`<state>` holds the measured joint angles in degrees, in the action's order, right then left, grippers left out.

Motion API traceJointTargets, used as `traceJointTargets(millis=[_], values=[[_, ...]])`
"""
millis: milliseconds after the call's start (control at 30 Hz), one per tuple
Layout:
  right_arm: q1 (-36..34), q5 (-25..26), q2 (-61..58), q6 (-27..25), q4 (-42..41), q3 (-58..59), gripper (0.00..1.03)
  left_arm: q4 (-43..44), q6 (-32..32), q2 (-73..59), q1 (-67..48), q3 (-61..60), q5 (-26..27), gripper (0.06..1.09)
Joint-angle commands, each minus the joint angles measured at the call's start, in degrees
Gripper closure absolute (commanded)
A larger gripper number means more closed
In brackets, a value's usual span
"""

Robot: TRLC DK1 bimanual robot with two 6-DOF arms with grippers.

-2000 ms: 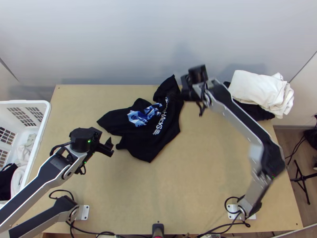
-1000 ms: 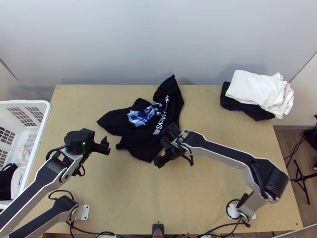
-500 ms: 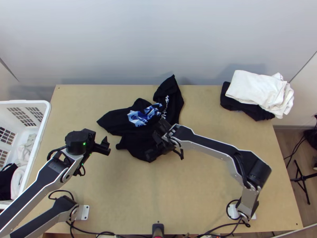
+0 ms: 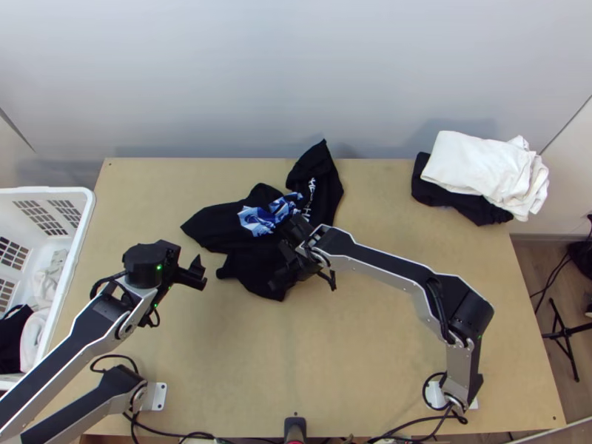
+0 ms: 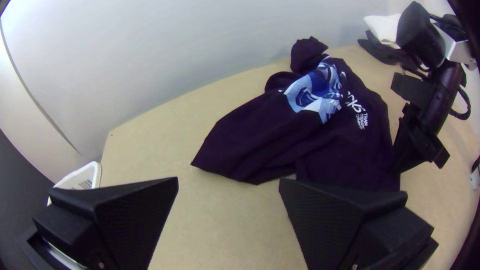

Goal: Fold the t-shirt

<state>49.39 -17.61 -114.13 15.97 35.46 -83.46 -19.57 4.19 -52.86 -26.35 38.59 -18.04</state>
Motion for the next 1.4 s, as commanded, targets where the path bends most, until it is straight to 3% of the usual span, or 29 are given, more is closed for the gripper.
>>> traceJointTargets(millis=[0, 233, 567, 800, 1233, 1367], values=[[0.0, 0.9, 2.2, -3.0, 0.1, 0.8, 0.99, 0.1, 1.1, -0.1, 0.9, -0.1, 0.0, 0.10], [-1.0, 1.5, 13.8, -4.7, 2.9, 0.8, 0.99, 0.1, 2.1, -0.3, 0.9, 0.5, 0.0, 0.10], [-8.5, 2.1, 20.7, -10.3, 16.1, -13.8, 0.99, 1.4, 2.3, -5.1, -2.3, 4.3, 0.0, 0.10], [-14.8, 4.3, 24.4, -15.0, 18.6, -17.6, 0.99, 1.5, 2.5, -7.7, -3.7, 8.0, 0.0, 0.10], [-31.9, 4.2, 26.0, -14.8, 19.7, -33.2, 0.99, 1.6, 2.7, -10.6, -7.7, 10.7, 0.1, 0.11], [-33.9, 4.3, 26.2, -16.2, 20.3, -35.8, 0.99, 1.5, 2.6, -11.7, -8.4, 11.6, 0.1, 0.11]])
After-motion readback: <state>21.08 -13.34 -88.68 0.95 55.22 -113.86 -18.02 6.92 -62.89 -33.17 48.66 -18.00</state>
